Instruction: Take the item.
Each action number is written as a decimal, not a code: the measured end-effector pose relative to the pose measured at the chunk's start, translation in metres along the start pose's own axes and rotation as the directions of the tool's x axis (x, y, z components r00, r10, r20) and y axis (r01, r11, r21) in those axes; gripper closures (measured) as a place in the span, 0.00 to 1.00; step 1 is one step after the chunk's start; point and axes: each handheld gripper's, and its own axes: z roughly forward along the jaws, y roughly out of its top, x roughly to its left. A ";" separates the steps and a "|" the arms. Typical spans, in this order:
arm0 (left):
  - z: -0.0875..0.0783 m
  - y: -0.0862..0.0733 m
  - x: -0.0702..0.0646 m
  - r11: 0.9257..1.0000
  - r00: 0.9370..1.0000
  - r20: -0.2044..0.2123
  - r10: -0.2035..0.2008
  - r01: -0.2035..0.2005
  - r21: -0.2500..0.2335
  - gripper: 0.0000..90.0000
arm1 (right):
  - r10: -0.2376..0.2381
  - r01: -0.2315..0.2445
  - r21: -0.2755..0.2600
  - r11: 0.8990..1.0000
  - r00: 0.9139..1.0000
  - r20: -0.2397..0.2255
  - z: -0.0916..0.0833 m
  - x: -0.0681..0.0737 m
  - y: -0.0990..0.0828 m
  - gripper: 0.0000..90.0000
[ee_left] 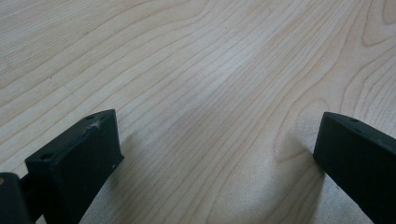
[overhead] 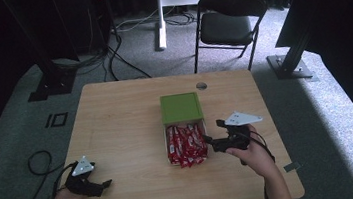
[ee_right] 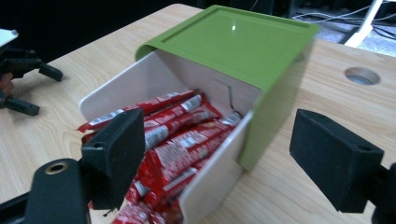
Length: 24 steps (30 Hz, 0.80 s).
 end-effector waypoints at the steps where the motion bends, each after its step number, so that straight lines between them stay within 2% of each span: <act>1: 0.000 0.000 0.000 1.000 1.000 0.000 0.000 0.000 0.000 0.02 | -0.004 0.004 0.001 1.000 1.000 -0.014 0.005 0.005 0.004 0.20; 5: 0.000 0.000 0.000 1.000 1.000 0.000 0.000 0.000 0.000 0.02 | -0.018 0.018 0.009 1.000 0.999 -0.040 0.015 0.012 0.009 0.20; 13: 0.000 0.000 0.000 1.000 1.000 0.000 0.000 0.000 0.000 0.02 | -0.045 0.047 0.025 0.999 0.997 -0.061 0.037 0.026 0.016 0.23; 16: 0.000 0.000 0.000 1.000 1.000 -0.001 0.002 -0.002 0.000 0.02 | -0.052 0.055 0.038 0.998 0.997 -0.055 0.043 0.029 0.017 0.25; 18: 0.000 0.000 0.000 1.000 1.000 -0.001 0.001 -0.001 -0.001 0.02 | -0.058 0.061 0.056 0.997 0.997 -0.043 0.048 0.031 0.017 0.26; 19: 0.000 0.000 0.000 1.000 1.000 -0.001 0.001 -0.001 -0.001 0.02 | -0.071 0.072 0.070 0.995 0.997 -0.020 0.053 0.033 0.018 0.27; 21: 0.000 0.000 0.000 1.000 1.000 -0.001 0.002 -0.002 0.000 0.02 | -0.075 0.076 0.076 0.994 0.997 -0.016 0.055 0.033 0.018 0.27; 24: 0.000 0.000 0.000 1.000 1.000 -0.001 0.001 -0.001 -0.001 0.02 | -0.080 0.080 0.104 0.991 0.997 0.000 0.062 0.036 0.018 0.36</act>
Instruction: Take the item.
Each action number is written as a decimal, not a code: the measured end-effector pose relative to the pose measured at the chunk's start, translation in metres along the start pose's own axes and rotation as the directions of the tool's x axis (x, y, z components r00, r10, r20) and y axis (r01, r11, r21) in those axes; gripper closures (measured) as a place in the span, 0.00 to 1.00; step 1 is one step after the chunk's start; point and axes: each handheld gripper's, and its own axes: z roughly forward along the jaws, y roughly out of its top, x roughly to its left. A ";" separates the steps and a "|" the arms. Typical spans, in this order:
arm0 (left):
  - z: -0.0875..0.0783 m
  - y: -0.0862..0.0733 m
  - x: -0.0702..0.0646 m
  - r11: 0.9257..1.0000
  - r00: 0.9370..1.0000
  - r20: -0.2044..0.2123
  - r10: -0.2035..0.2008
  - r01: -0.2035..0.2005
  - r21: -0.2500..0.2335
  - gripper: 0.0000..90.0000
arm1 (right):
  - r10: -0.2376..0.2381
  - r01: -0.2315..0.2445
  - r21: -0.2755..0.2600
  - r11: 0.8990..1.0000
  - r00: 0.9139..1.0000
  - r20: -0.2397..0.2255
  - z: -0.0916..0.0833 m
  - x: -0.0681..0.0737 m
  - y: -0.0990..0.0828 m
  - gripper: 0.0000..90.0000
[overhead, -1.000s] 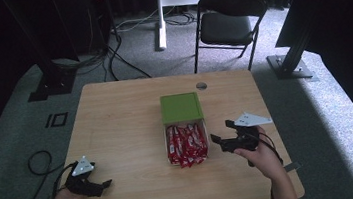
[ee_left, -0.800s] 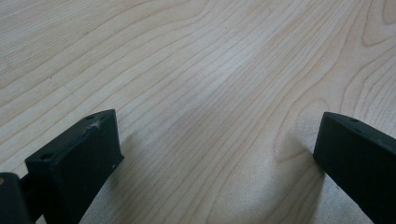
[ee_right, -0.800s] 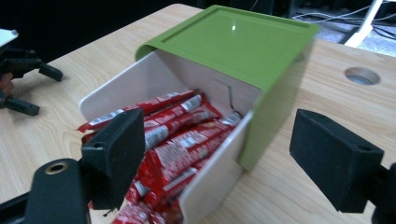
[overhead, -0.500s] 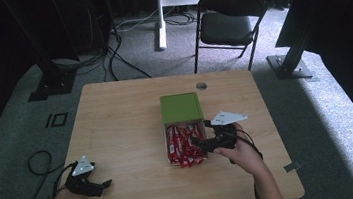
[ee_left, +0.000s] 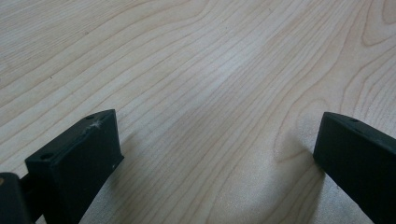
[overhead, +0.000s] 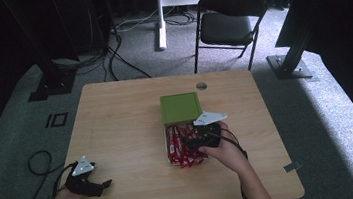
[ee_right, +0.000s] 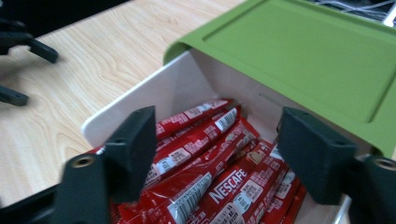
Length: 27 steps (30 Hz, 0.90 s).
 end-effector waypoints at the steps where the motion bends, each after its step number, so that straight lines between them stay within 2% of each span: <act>1: 0.000 0.000 0.000 1.000 1.000 0.000 0.000 0.000 0.000 0.02 | 0.009 -0.009 0.007 1.000 1.000 -0.001 0.002 0.000 0.000 0.40; 2: 0.000 0.000 0.000 1.000 1.000 0.000 0.000 0.000 0.000 0.02 | 0.009 -0.009 0.007 1.000 1.000 -0.001 0.002 0.000 0.000 0.40; 3: 0.000 0.000 0.000 1.000 1.000 0.000 0.000 0.000 0.001 0.02 | 0.037 -0.036 0.032 0.999 0.999 -0.013 0.004 0.000 -0.001 0.42; 4: 0.000 0.000 0.000 1.000 1.000 0.000 0.000 0.000 0.001 0.02 | 0.041 -0.040 0.054 0.998 0.999 -0.009 0.007 0.001 -0.001 0.42; 6: 0.000 0.000 0.000 1.000 1.000 0.000 0.001 -0.001 0.001 0.02 | 0.030 -0.031 0.059 0.998 0.999 0.010 0.010 0.002 -0.002 0.45; 13: 0.000 0.000 0.000 1.000 1.000 0.000 0.002 -0.002 0.001 0.02 | 0.037 -0.042 0.105 0.994 0.998 0.047 0.024 0.007 -0.001 0.52; 15: 0.000 0.000 0.000 1.000 1.000 0.001 0.000 0.000 0.001 0.02 | 0.051 -0.057 0.121 0.991 0.998 0.047 0.027 0.008 -0.001 0.56; 16: 0.000 0.000 0.000 1.000 1.000 0.001 0.000 0.000 0.001 0.02 | 0.039 -0.046 0.139 0.989 0.998 0.057 0.030 0.009 -0.002 0.56; 17: 0.000 0.000 0.000 1.000 1.000 0.001 0.000 0.000 0.001 0.02 | 0.051 -0.060 0.159 0.985 0.997 0.062 0.034 0.009 -0.003 0.61; 19: 0.000 0.000 0.000 1.000 1.000 0.001 0.000 0.000 0.001 0.02 | 0.054 -0.064 0.169 0.983 0.996 0.065 0.036 0.009 -0.004 0.62; 20: 0.000 0.000 0.000 1.000 1.000 0.001 0.000 0.000 0.001 0.02 | 0.073 -0.088 0.173 0.981 0.993 0.088 0.039 0.009 -0.005 0.64; 23: 0.000 0.000 0.000 1.000 1.000 0.001 -0.001 0.001 0.001 0.02 | 0.097 -0.113 0.182 0.977 0.991 0.094 0.042 0.009 -0.005 0.65; 24: 0.000 0.000 0.000 1.000 1.000 0.001 -0.001 0.001 0.001 0.02 | 0.131 -0.149 0.190 0.970 0.986 0.105 0.043 0.008 -0.005 0.66; 25: 0.000 0.000 0.000 1.000 1.000 0.001 -0.001 0.001 0.001 0.02 | 0.131 -0.149 0.190 0.970 0.986 0.105 0.043 0.008 -0.005 0.66; 27: 0.000 0.000 0.000 1.000 1.000 0.001 -0.001 0.001 0.001 0.02 | 0.170 -0.190 0.189 0.963 0.979 0.115 0.044 0.007 -0.005 0.69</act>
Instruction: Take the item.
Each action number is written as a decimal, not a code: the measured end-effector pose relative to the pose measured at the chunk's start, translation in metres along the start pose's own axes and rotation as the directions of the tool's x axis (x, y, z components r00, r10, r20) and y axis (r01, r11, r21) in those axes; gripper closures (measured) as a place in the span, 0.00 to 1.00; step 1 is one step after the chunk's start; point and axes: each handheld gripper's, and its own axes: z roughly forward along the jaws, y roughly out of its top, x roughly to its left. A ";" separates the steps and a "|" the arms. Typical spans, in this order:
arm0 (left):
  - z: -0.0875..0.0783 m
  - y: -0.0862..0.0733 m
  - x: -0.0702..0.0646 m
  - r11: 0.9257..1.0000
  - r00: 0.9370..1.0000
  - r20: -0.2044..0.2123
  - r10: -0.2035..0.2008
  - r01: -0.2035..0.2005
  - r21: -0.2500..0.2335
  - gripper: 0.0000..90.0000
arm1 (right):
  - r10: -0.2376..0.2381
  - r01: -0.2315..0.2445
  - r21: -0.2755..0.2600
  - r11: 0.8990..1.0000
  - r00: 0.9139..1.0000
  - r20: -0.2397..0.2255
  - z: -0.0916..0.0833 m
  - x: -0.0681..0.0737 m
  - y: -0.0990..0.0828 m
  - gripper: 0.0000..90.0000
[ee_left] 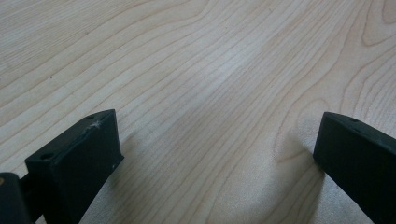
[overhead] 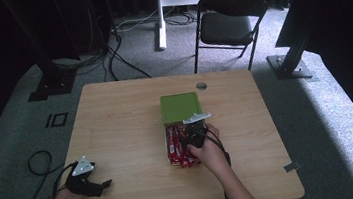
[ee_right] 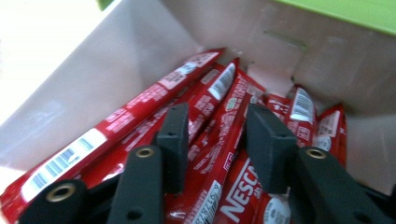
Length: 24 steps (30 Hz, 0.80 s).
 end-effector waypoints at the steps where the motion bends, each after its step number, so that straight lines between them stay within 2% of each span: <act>1: 0.000 0.000 0.000 1.000 1.000 0.000 0.000 0.000 0.000 0.02 | 0.010 -0.010 0.004 1.000 1.000 0.014 0.001 0.000 0.000 0.72; 3: 0.000 0.000 0.000 1.000 1.000 0.000 0.000 0.000 0.000 0.02 | -0.004 0.004 0.013 1.000 1.000 0.025 0.002 0.000 0.000 0.72; 5: 0.000 0.000 0.000 1.000 1.000 0.000 0.000 0.000 0.000 0.02 | -0.027 0.025 0.025 0.999 0.998 0.060 0.004 0.005 0.001 0.73; 8: 0.000 0.000 0.000 1.000 1.000 0.000 0.000 0.000 0.000 0.02 | -0.033 0.032 0.024 0.999 0.997 0.071 0.006 0.006 0.000 0.73; 10: 0.000 0.000 0.000 1.000 1.000 0.000 0.000 0.000 0.000 0.02 | -0.033 0.032 0.024 0.999 0.997 0.070 0.007 0.006 0.001 0.73; 12: 0.000 0.000 0.000 1.000 1.000 0.000 0.000 0.000 0.000 0.02 | -0.031 0.029 0.025 0.999 0.997 0.068 0.007 0.006 0.001 0.80; 13: 0.000 0.000 0.000 1.000 1.000 0.000 0.000 0.000 0.000 0.02 | -0.031 0.029 0.025 0.999 0.997 0.068 0.007 0.006 0.001 0.80; 14: 0.000 0.000 0.000 1.000 1.000 0.000 0.000 0.000 0.000 0.02 | -0.038 0.036 0.026 0.999 0.997 0.071 0.007 0.007 0.001 0.89; 15: 0.000 0.000 0.000 1.000 1.000 0.000 0.000 0.000 0.000 0.02 | -0.038 0.036 0.026 0.999 0.997 0.071 0.007 0.007 0.001 0.89; 16: 0.000 0.000 0.000 1.000 1.000 0.000 0.000 0.000 0.000 0.02 | -0.013 0.011 0.020 1.000 0.998 0.060 0.004 0.006 0.003 0.92; 19: 0.000 0.000 0.000 1.000 1.000 0.000 0.000 0.000 0.000 0.02 | -0.013 0.012 0.013 1.000 0.998 0.054 0.001 0.005 0.003 0.93; 24: 0.000 0.000 0.000 1.000 1.000 0.000 0.001 -0.001 0.000 0.02 | 0.008 -0.007 -0.028 1.000 0.999 0.036 -0.008 0.003 0.002 0.94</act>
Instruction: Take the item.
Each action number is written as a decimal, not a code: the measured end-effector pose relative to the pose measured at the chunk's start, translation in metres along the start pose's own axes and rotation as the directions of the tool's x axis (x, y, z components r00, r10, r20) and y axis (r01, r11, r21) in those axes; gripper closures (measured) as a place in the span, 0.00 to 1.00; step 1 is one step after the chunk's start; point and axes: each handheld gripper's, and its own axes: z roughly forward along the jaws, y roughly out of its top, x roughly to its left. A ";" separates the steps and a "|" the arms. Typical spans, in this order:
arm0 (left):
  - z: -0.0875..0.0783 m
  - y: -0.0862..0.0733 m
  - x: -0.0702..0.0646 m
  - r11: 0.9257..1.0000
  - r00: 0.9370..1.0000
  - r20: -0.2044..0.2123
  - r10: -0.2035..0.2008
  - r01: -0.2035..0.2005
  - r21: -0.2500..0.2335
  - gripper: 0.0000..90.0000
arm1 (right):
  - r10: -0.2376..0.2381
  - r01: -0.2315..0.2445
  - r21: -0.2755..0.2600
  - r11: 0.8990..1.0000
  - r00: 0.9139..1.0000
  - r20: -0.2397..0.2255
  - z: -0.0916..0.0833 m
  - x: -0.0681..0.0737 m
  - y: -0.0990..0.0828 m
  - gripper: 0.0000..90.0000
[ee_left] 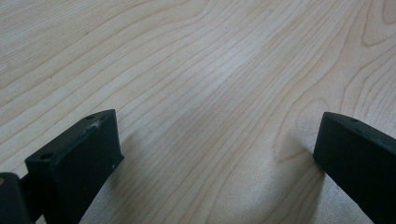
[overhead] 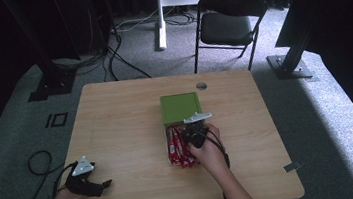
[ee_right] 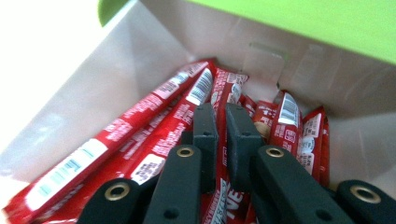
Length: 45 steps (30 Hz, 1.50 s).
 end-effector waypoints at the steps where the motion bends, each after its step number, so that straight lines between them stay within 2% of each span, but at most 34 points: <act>1: 0.000 0.000 0.000 1.000 1.000 0.000 0.000 0.000 0.000 0.02 | -0.003 0.003 -0.019 1.000 1.000 -0.010 -0.004 0.000 0.001 0.94; 4: 0.000 0.000 0.000 1.000 1.000 0.000 0.000 0.000 0.000 0.02 | -0.005 0.004 -0.051 0.999 1.000 -0.027 -0.012 0.002 0.003 0.95; 8: 0.000 0.000 0.000 1.000 1.000 0.001 -0.001 0.001 0.000 0.02 | -0.009 0.007 -0.059 0.998 0.999 -0.031 -0.018 0.003 0.004 0.95; 11: 0.000 0.000 0.000 1.000 1.000 0.000 0.000 0.000 0.000 0.02 | -0.005 0.000 -0.093 0.996 0.998 -0.056 -0.030 0.004 0.004 0.95; 13: 0.000 0.000 0.000 1.000 1.000 0.000 0.000 0.000 0.000 0.02 | -0.013 0.008 -0.083 0.997 0.998 -0.065 -0.035 0.005 0.004 0.95; 21: 0.000 0.000 0.000 1.000 1.000 -0.001 0.001 -0.001 0.000 0.02 | -0.016 0.006 -0.100 0.995 0.994 -0.104 -0.054 0.007 -0.004 0.95; 27: 0.000 0.000 0.000 1.000 1.000 0.000 -0.001 0.001 0.000 0.02 | -0.017 0.000 -0.140 0.990 0.993 -0.119 -0.071 0.007 -0.006 0.95; 33: 0.000 0.000 0.000 1.000 1.000 0.000 0.000 0.000 0.001 0.02 | -0.004 -0.019 -0.222 0.975 0.994 -0.105 -0.091 0.002 -0.006 0.95; 34: 0.000 0.000 0.000 1.000 1.000 0.000 0.000 0.000 0.000 0.02 | 0.007 -0.032 -0.242 0.970 0.994 -0.105 -0.094 0.001 -0.006 0.95; 39: 0.000 0.000 0.000 1.000 1.000 0.000 -0.001 0.001 0.000 0.02 | 0.027 -0.044 -0.285 0.957 0.998 -0.063 -0.102 -0.009 -0.002 0.95; 40: 0.000 0.000 0.000 1.000 1.000 0.000 -0.001 0.001 0.000 0.02 | 0.042 -0.060 -0.306 0.950 0.997 -0.065 -0.103 -0.011 -0.002 0.95; 42: 0.000 0.000 0.000 1.000 1.000 0.000 -0.001 0.001 0.000 0.02 | 0.053 -0.062 -0.317 0.946 0.998 -0.038 -0.103 -0.015 0.000 0.95; 45: 0.000 0.000 0.000 1.000 1.000 0.000 -0.001 0.001 0.000 0.02 | 0.092 -0.085 -0.355 0.931 0.996 0.002 -0.101 -0.024 0.001 0.95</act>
